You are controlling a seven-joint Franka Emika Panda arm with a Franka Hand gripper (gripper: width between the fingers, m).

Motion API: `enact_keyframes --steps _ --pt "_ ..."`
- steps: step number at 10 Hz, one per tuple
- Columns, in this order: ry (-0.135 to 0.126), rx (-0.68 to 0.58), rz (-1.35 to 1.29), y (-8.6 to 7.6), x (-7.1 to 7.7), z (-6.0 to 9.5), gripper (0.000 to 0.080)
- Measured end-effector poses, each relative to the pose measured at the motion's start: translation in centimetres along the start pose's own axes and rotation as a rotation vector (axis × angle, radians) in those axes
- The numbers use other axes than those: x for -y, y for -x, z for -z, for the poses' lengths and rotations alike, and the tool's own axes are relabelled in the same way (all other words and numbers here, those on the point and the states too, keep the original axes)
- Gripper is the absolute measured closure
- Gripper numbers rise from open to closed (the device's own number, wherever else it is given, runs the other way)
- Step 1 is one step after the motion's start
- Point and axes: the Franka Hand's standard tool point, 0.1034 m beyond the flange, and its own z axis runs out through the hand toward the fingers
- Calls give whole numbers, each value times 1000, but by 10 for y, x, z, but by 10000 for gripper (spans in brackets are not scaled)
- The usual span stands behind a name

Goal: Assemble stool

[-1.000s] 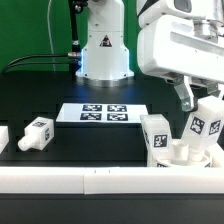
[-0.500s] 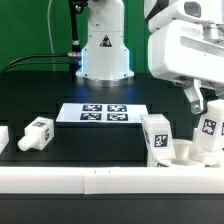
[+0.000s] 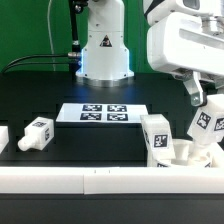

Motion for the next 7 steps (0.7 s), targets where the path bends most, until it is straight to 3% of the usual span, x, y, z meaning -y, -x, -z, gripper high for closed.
enact_keyframes --steps 7 --pt "6 14 -3 8 -4 -8 470"
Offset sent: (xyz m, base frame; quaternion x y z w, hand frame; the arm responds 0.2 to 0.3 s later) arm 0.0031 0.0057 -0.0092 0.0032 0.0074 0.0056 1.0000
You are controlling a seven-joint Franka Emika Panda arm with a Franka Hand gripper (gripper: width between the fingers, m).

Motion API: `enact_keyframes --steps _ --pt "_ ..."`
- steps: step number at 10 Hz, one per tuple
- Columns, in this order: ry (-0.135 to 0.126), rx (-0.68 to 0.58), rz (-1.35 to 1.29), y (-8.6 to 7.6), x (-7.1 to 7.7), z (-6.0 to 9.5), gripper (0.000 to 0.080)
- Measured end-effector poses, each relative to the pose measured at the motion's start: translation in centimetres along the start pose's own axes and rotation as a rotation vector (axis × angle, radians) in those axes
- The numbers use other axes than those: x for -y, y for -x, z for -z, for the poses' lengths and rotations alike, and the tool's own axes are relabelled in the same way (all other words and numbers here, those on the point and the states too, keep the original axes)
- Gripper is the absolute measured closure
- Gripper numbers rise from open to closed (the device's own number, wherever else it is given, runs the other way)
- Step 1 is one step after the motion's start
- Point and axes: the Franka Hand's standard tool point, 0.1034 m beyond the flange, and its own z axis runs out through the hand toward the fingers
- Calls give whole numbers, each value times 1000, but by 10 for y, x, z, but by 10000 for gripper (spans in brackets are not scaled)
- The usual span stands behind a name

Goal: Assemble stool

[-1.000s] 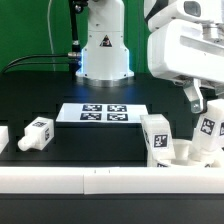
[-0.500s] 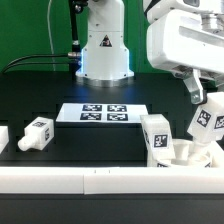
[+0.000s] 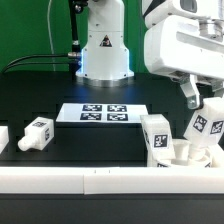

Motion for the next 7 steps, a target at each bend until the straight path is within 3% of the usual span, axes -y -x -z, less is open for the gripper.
enact_keyframes --steps 7 --pt "-2 21 11 14 7 -11 470"
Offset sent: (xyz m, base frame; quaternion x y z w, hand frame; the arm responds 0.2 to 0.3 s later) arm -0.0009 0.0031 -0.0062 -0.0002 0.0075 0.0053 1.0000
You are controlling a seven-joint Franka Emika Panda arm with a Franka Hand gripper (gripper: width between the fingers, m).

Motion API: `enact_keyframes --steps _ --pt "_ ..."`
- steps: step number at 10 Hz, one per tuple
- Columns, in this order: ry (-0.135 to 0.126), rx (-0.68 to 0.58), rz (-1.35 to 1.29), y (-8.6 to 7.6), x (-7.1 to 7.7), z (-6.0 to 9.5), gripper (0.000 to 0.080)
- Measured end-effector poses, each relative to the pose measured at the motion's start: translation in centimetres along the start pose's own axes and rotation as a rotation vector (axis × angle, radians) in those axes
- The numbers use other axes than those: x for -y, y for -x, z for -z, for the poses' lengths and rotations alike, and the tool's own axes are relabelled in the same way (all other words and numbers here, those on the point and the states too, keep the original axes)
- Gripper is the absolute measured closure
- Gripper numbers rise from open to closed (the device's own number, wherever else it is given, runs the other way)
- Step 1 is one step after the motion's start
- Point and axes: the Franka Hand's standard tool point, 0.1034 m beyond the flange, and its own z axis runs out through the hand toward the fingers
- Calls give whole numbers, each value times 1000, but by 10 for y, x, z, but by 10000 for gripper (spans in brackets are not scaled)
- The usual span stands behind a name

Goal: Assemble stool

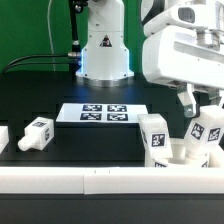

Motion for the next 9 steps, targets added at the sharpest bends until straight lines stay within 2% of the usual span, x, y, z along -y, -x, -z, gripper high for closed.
enact_keyframes --steps 3,5,7,8,9 --pt "0 6 2 3 1 -2 470" --pt "6 10 -9 6 -6 -3 470" --pt "5 10 -8 6 -5 -3 467" --pt "4 11 -8 5 -6 -3 250" --pt "-12 43 -20 1 -9 -1 250"
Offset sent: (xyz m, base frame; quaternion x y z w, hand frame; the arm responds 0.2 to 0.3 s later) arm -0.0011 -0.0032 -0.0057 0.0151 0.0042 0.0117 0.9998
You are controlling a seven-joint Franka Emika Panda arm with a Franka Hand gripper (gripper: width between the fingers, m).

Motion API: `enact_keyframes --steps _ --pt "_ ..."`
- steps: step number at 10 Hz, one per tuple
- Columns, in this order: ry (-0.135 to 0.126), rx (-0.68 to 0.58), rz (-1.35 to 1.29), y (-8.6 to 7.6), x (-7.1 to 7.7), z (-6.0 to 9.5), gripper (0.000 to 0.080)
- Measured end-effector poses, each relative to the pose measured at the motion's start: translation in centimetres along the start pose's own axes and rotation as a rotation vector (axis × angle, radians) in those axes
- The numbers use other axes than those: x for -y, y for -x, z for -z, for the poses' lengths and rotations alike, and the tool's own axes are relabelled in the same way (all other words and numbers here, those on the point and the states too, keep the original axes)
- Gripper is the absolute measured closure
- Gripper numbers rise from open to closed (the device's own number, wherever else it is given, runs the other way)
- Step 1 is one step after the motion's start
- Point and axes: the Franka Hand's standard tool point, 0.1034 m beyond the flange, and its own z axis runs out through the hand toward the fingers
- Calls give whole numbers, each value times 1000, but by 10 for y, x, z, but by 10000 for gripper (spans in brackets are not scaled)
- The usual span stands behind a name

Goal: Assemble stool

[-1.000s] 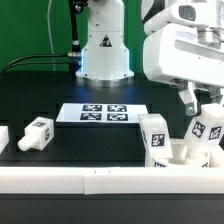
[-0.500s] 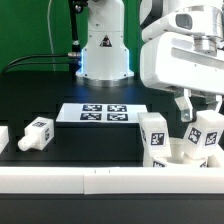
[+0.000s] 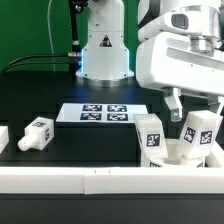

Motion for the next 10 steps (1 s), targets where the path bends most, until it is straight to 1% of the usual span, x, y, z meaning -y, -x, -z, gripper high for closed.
enact_keyframes --steps 1,2,3,4,5,6,7,8,10 --pt "-20 29 -13 -8 -2 5 168" --pt "-22 18 -25 -17 -8 10 155" --pt "-35 45 -46 -19 -17 11 155" --pt "-83 139 -87 -21 -18 14 150" --pt "-120 225 -114 -27 -16 16 150" --pt "-147 322 -127 -27 -9 15 150" --pt "-154 407 -114 -28 -5 13 150" --pt "-151 404 -113 -31 -7 12 150" --pt "-156 404 -83 -30 -7 12 150"
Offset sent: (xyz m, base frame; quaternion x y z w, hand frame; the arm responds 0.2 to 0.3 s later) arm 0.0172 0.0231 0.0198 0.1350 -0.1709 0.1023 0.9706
